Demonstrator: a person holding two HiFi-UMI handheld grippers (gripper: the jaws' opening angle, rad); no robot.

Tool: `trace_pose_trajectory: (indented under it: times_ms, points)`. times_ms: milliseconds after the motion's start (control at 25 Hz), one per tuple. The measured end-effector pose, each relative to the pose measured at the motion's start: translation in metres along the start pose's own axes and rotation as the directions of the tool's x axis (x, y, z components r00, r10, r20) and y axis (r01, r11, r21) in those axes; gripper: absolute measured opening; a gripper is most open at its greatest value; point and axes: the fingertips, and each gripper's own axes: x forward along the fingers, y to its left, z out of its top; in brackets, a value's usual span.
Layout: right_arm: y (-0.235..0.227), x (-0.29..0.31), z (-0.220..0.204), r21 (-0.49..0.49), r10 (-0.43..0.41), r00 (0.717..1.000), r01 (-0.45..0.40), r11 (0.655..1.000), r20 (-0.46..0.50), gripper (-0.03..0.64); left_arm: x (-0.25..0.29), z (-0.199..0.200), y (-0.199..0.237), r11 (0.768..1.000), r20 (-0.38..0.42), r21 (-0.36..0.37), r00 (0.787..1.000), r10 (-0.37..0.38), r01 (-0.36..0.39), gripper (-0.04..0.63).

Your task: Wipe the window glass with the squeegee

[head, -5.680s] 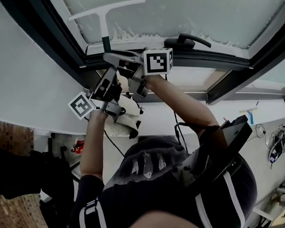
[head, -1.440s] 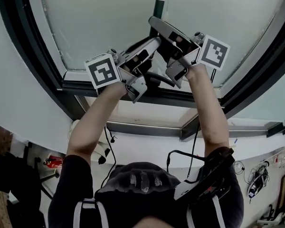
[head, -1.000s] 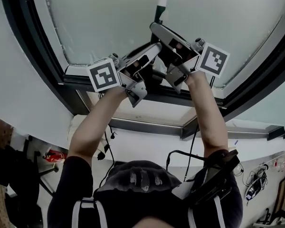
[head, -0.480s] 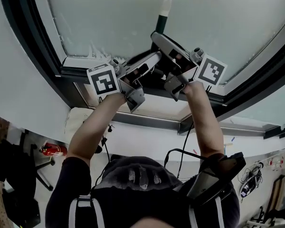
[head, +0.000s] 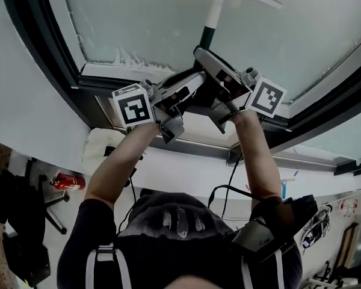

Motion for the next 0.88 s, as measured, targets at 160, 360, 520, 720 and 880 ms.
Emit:
trace_pose_trajectory:
  times_ms: [160,360,520,720,880]
  points:
    - [-0.003,0.001,0.003,0.015,0.002,1.0,-0.002,1.0,0.001,0.104,0.003,0.002,0.002,1.0,-0.001,-0.01,1.0,0.011,-0.011,0.101]
    - [-0.009,-0.001,-0.003,0.046,-0.001,1.0,0.001,0.999,0.0,0.104,-0.001,-0.004,0.008,0.999,-0.001,-0.03,1.0,0.027,-0.027,0.101]
    - [-0.015,-0.003,-0.007,0.08,-0.003,1.0,0.003,0.997,0.0,0.104,-0.003,-0.007,0.013,0.998,-0.004,-0.048,0.999,0.045,-0.045,0.101]
    - [-0.024,-0.007,-0.015,0.119,-0.008,1.0,0.007,0.993,0.002,0.104,-0.007,-0.016,0.021,0.995,-0.009,-0.075,0.998,0.067,-0.067,0.101]
    - [-0.029,-0.009,-0.02,0.128,-0.015,1.0,0.015,0.992,-0.005,0.104,-0.01,-0.021,0.026,0.993,-0.016,-0.09,0.997,0.08,-0.081,0.101]
